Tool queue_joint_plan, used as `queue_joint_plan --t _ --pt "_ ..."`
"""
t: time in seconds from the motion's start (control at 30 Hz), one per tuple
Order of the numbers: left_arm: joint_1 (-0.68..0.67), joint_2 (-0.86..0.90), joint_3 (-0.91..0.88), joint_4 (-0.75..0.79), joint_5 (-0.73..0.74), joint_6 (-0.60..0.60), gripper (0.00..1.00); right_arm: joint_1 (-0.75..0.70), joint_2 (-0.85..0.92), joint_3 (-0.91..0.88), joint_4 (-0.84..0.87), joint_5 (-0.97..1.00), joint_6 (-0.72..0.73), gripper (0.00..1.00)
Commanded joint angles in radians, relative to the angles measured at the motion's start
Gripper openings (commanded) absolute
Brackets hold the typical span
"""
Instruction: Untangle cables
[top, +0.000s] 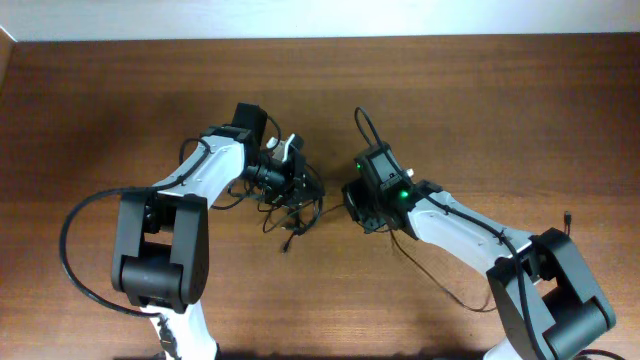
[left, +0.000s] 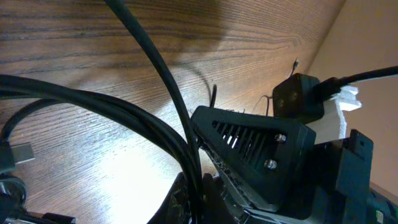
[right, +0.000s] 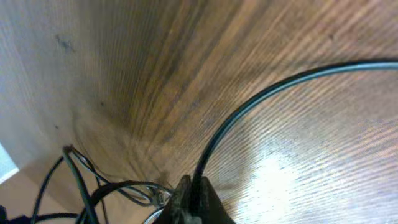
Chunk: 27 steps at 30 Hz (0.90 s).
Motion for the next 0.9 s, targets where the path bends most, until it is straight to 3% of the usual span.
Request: queue_joint_plan --t 0.0,0.07,0.13,0.3,0.4,0.53,0.6,0.63,0.67,0.7,0.87 --pt "-0.001 0.014 0.010 -0.001 0.017 -0.010 0.00 0.004 0.000 0.000 -0.009 0.036 -0.114 0.04" --pt "-0.001 0.014 0.010 -0.001 0.008 -0.009 0.00 0.003 -0.002 0.000 -0.035 0.036 -0.154 0.04" --pt "-0.001 0.014 0.010 0.000 0.006 -0.009 0.00 -0.003 -0.027 0.004 -0.043 0.050 -0.281 0.04" --pt "0.002 0.014 0.010 0.000 0.006 -0.009 0.00 -0.090 -0.224 0.022 -0.214 0.051 -0.417 0.04" --pt "0.002 0.014 0.010 0.000 0.006 -0.009 0.00 -0.126 -0.320 0.022 -0.349 0.097 -0.482 0.04" --pt "0.002 0.014 0.010 0.003 -0.003 -0.010 0.03 -0.148 -0.418 0.023 -0.387 0.070 -0.534 0.04" --pt "0.002 0.014 0.010 0.024 -0.025 -0.010 0.36 -0.148 -0.460 0.023 -0.384 0.060 -0.533 0.04" --pt "0.002 0.014 0.010 0.033 -0.048 -0.010 0.76 -0.148 -0.496 0.023 -0.383 0.048 -0.533 0.04" --pt "0.002 0.014 0.010 0.033 -0.062 -0.010 0.94 -0.148 -0.508 0.023 -0.383 0.037 -0.533 0.04" --pt "0.002 0.014 0.010 0.037 -0.070 -0.010 0.99 -0.148 -0.511 0.023 -0.384 0.016 -0.534 0.04" --pt "0.001 0.014 0.010 0.040 -0.200 0.026 0.99 -0.144 -0.500 0.023 -0.492 -0.005 -0.536 0.04"
